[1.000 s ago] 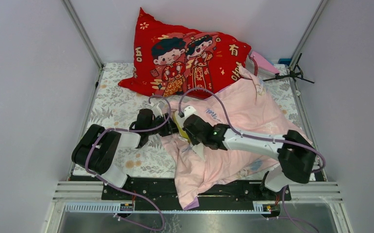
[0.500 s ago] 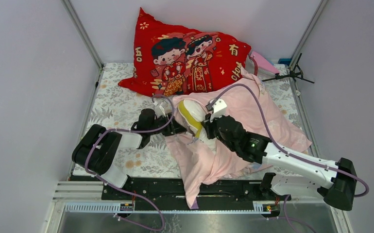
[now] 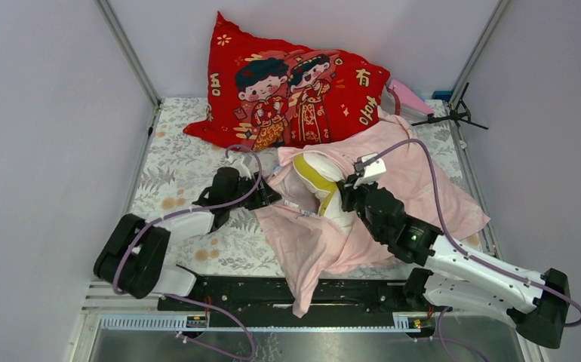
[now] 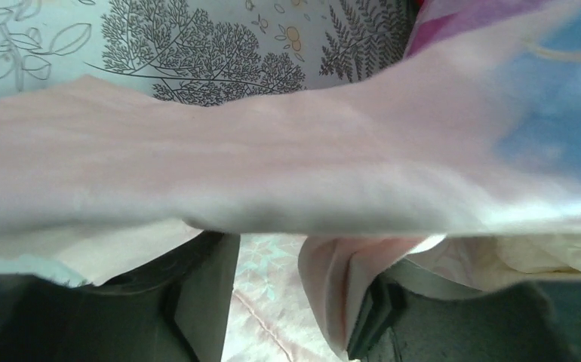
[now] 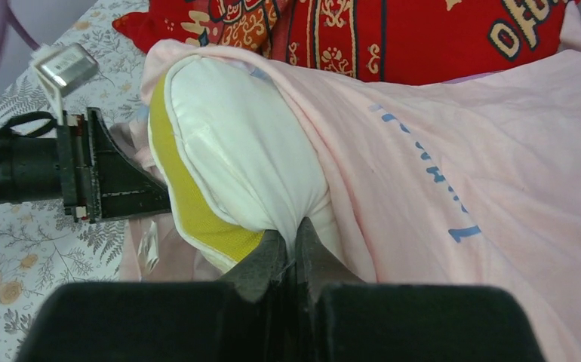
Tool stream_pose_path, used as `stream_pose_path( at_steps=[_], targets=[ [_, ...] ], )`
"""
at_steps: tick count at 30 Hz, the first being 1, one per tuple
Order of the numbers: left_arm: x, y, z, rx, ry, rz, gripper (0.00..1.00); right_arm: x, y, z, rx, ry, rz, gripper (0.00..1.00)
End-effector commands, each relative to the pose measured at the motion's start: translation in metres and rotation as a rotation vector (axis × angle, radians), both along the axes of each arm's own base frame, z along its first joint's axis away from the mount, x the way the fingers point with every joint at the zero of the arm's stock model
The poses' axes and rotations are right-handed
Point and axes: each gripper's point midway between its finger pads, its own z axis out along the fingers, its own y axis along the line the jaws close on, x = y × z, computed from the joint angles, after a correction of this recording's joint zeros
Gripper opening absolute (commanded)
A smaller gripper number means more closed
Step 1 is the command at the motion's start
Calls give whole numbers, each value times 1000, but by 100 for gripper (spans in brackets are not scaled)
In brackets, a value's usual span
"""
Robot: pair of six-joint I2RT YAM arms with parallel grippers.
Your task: Remove the pillowcase from the pillow
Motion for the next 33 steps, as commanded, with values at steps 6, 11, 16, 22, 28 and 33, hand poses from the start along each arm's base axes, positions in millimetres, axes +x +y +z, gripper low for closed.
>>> stream_pose_path(
  at_steps=[6,11,16,22,28,33],
  targets=[
    [-7,2,68,68,-151,74,55,29,37,39,113,-45,7,0],
    [-21,6,100,85,-209,145,62,33,55,23,77,-2,47,0],
    [-44,-9,146,29,-310,93,71,35,61,13,58,26,57,0],
    [-72,-66,167,-57,-357,-197,67,34,65,14,72,34,72,0],
    [-109,-110,159,-83,-386,-471,51,36,62,17,71,38,47,0],
    [-136,-124,133,-63,-328,-609,45,37,58,20,75,32,26,0]
  ],
)
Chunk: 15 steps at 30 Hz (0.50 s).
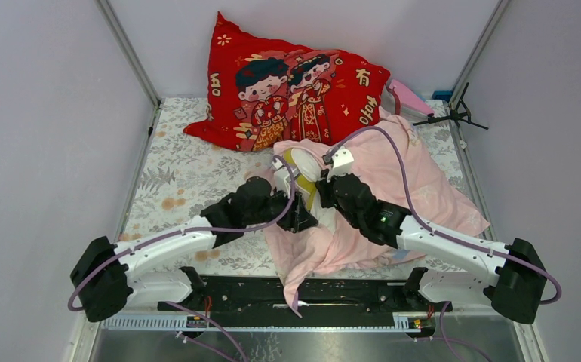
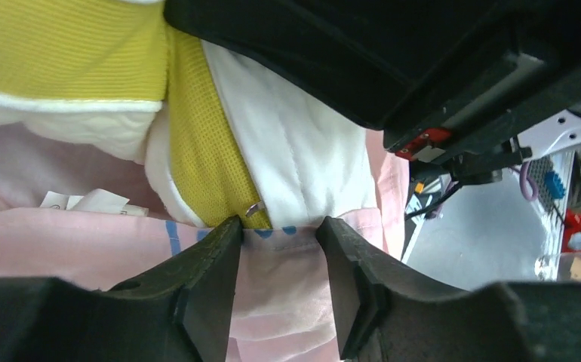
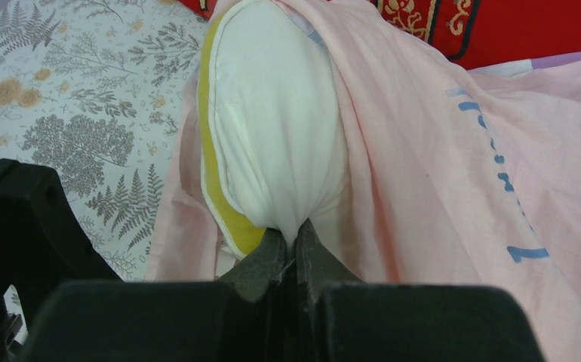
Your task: Remove the pillowcase from the pillow
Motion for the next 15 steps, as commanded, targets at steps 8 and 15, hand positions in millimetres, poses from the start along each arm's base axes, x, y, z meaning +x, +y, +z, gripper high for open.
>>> stream_pose_path(
  at_steps=[8,15],
  targets=[
    [-79,-24,-34,68,4,-335,40,36,-15,70,154,-95,-123,0],
    [-91,-16,-56,127,33,-324,42,49,-15,83,173,-102,-138,0]
  ],
)
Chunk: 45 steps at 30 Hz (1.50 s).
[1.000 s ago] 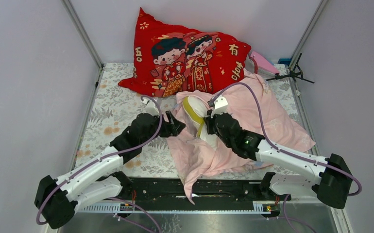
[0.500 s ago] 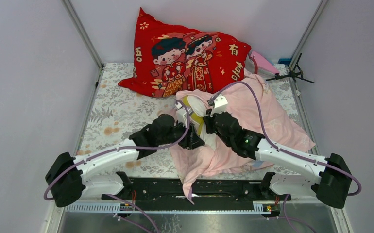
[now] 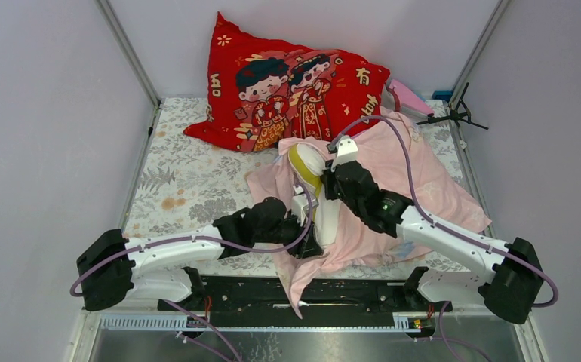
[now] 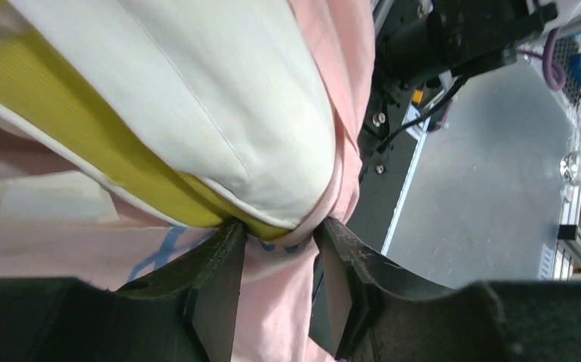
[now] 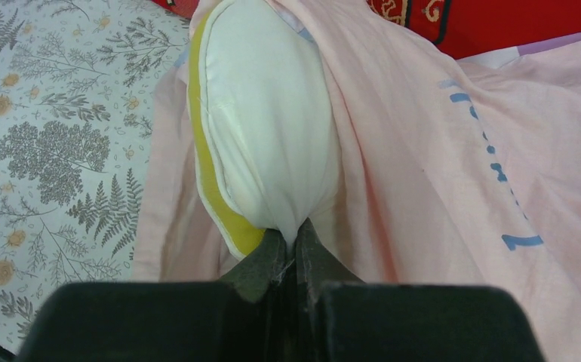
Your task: Remove the pillowcase from the pillow
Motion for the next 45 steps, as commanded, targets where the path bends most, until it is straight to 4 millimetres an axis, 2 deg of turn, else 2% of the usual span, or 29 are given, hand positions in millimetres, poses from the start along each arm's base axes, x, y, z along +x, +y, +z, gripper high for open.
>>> stream_pose_path(
  at_steps=[1,5,10,14,16,19,24,27,31,34,38,40,43,45],
  targets=[
    [-24,8,-22,59,52,-60,42,36,2,87,194,-183,-101,0],
    [-22,15,-40,95,67,-16,44,40,4,98,203,-197,-93,0],
    [9,34,-69,155,46,201,47,40,3,116,222,-216,-88,0],
    [28,48,-78,128,97,295,50,35,2,124,235,-219,-71,0],
    [33,49,-68,89,74,306,50,34,0,123,232,-217,-70,0],
    [31,50,-36,-26,5,290,54,33,-4,120,218,-216,-80,0],
    [21,58,17,-203,-129,247,72,35,-4,117,215,-213,-84,0],
    [14,54,23,-206,-149,205,75,36,-2,118,215,-211,-82,0],
    [11,41,17,-182,-137,195,75,40,2,128,232,-221,-80,0],
    [14,32,7,-168,-105,202,71,43,7,138,257,-235,-76,0],
    [18,21,6,-209,-87,219,60,46,15,148,293,-242,-64,0],
    [20,17,7,-233,-87,225,40,47,17,151,310,-246,-62,0],
    [20,9,7,-241,-88,203,1,48,20,155,325,-249,-61,0],
    [19,4,-2,-217,-75,187,0,49,20,161,330,-260,-63,0]
  ],
)
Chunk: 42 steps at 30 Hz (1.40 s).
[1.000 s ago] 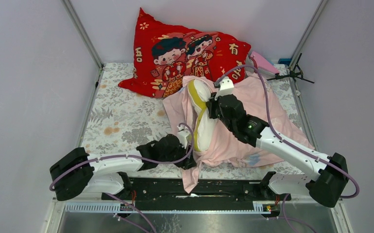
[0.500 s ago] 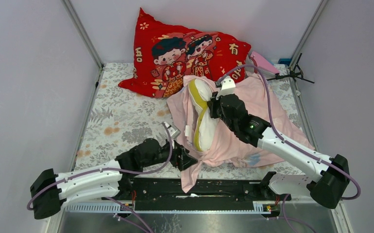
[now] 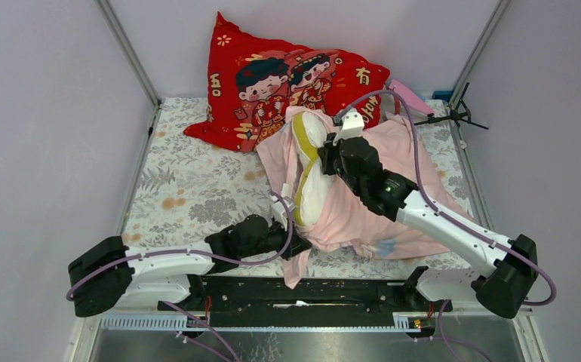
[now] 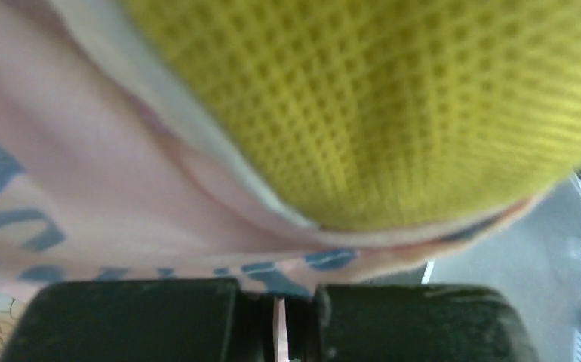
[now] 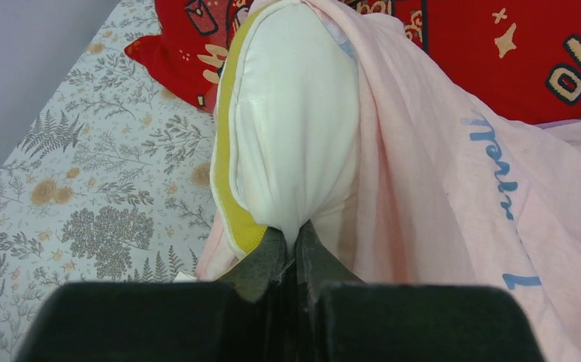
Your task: Remove the pillowcase from the pillow
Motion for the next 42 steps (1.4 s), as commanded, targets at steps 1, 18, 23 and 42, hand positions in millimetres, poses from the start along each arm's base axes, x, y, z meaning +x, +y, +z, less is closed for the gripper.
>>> stream_pose_path(
  at_steps=[1,18,23,42],
  targets=[
    [5,-23,22,-91,-41,-25,0,14,11,91,215,-183,-8,0],
    [6,-17,-46,47,51,40,0,8,-6,161,255,-339,-24,0],
    [19,-4,-4,46,-36,107,28,6,4,120,223,-275,24,0],
    [86,68,94,-89,-29,359,95,-16,20,2,166,-40,131,0]
  ],
)
